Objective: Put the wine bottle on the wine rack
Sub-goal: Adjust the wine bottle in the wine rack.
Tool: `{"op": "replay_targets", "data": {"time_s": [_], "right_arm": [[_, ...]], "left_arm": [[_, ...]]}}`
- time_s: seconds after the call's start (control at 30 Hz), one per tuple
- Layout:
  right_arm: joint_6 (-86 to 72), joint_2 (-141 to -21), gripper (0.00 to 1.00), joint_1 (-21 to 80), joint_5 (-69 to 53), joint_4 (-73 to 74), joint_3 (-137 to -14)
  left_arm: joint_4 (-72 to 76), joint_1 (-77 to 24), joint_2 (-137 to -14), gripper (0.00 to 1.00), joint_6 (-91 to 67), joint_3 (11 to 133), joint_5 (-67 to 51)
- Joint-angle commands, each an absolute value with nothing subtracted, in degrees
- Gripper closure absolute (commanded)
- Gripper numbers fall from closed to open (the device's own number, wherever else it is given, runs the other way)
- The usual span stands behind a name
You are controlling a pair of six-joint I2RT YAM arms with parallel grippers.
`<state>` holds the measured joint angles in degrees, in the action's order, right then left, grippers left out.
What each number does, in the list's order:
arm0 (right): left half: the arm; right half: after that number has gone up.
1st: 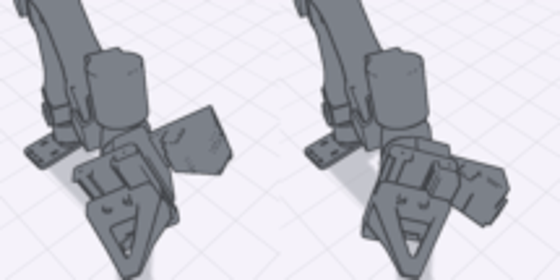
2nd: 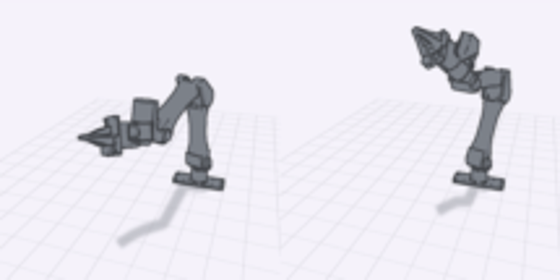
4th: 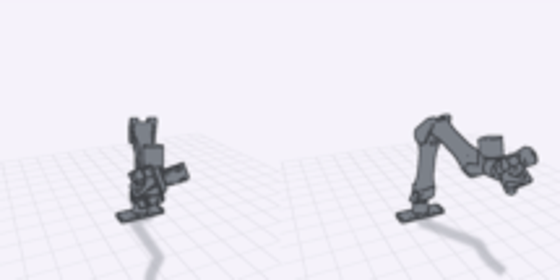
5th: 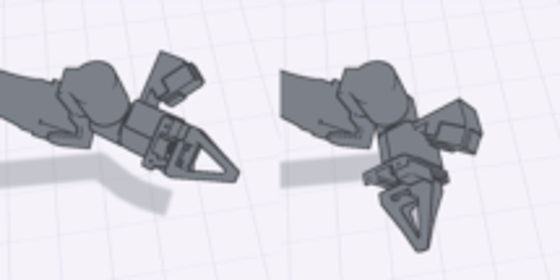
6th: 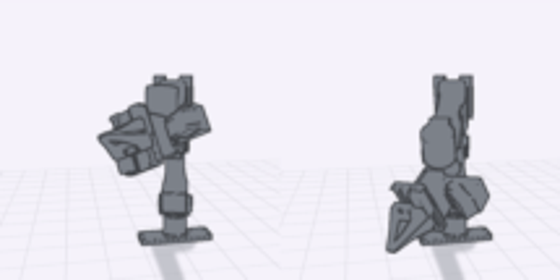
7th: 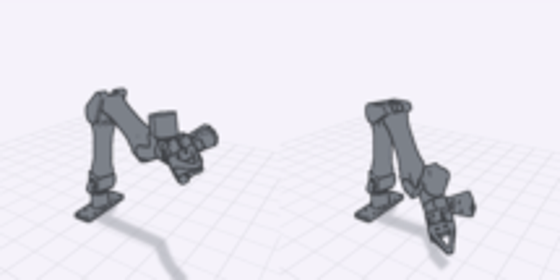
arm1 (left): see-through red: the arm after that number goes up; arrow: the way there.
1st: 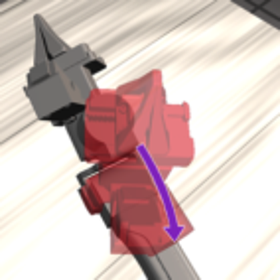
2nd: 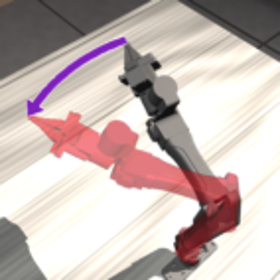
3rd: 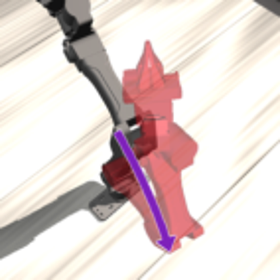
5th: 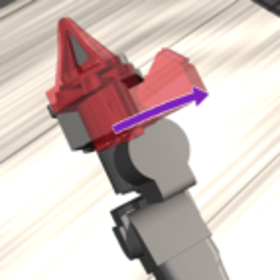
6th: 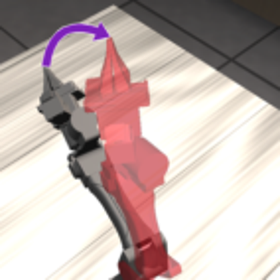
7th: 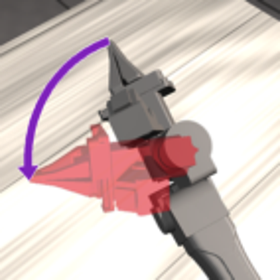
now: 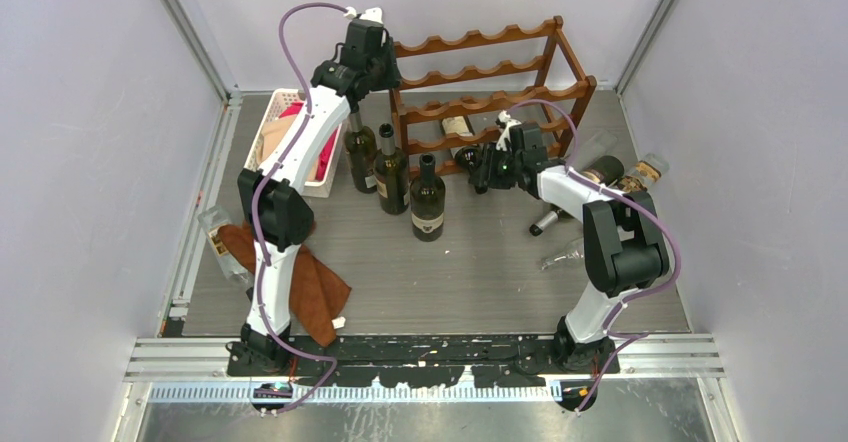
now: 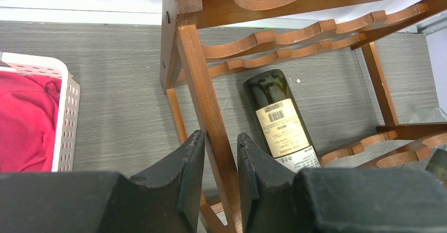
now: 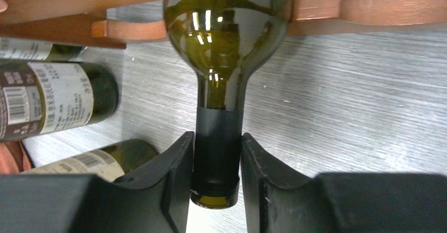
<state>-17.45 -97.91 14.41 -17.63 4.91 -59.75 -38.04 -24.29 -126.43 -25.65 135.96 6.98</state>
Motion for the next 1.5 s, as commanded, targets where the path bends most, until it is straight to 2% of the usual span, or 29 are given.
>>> {"op": "replay_targets", "data": {"time_s": [0.0, 0.37, 1.47], "right_arm": [[-18.4, -96.9, 0.66, 14.7, -16.1, 2.0, -58.8], [-21.1, -97.6, 0.85, 14.8, -14.1, -4.2, -55.8], [-23.9, -100.0, 0.93, 18.3, -4.4, -22.7, -47.4]], "left_arm": [[-35.8, -24.1, -126.4, 0.70, -26.4, 136.8, 6.1], [-35.7, -24.1, -126.6, 0.71, -26.3, 137.0, 4.8], [-35.7, -24.3, -126.7, 0.72, -25.2, 136.4, 3.0]]}}
